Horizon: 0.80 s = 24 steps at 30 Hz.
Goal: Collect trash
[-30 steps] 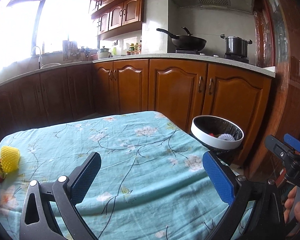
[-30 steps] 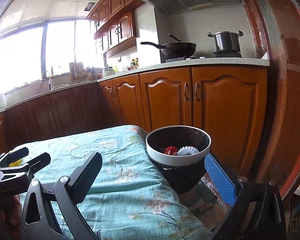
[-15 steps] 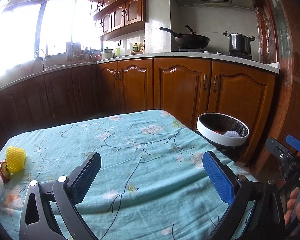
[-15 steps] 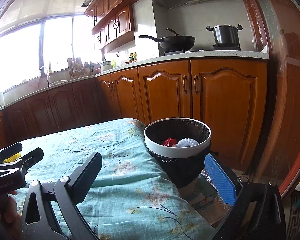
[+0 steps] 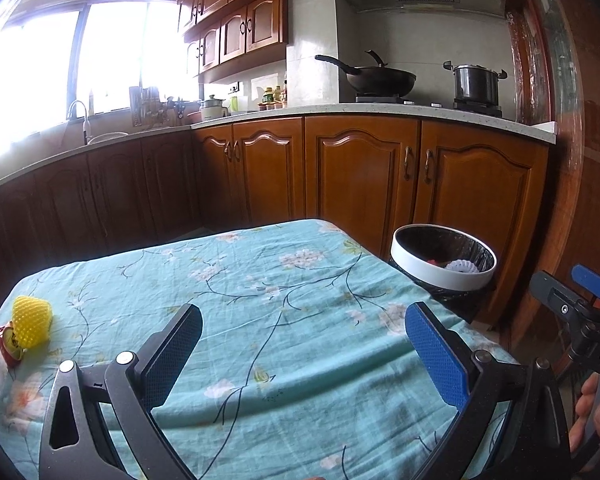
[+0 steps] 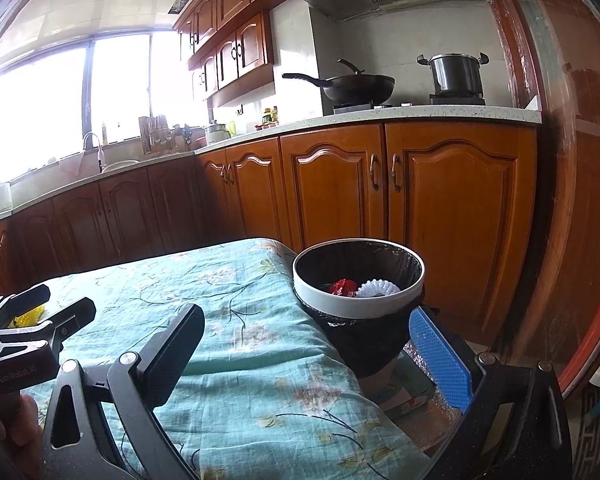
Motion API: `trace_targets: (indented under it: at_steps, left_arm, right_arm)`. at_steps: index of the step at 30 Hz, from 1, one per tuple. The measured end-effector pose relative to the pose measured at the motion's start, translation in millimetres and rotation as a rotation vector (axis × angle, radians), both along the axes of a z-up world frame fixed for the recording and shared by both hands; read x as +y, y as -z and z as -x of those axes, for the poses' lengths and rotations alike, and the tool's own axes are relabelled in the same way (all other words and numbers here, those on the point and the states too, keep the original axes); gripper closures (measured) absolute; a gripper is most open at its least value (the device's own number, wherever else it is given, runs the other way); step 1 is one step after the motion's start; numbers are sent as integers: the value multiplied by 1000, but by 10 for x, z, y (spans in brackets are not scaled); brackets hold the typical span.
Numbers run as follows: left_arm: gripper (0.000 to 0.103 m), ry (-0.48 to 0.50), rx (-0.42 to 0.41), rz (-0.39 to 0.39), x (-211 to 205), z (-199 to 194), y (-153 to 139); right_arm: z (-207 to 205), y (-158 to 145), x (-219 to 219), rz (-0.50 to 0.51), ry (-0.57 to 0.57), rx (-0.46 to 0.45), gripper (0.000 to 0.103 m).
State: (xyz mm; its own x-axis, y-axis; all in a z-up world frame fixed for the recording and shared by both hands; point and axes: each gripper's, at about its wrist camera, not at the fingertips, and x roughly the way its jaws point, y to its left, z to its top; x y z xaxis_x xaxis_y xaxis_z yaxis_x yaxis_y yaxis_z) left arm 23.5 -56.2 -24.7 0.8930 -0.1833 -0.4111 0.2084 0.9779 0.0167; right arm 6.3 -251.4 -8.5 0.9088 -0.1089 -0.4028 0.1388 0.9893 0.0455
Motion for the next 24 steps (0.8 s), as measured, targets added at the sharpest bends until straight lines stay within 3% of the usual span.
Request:
trace_targets:
  at_steps: [24]
  left_arm:
    - [1, 38, 6, -8, 49, -30, -3]
  right_arm:
    - [31, -68, -1, -10, -9, -14, 0]
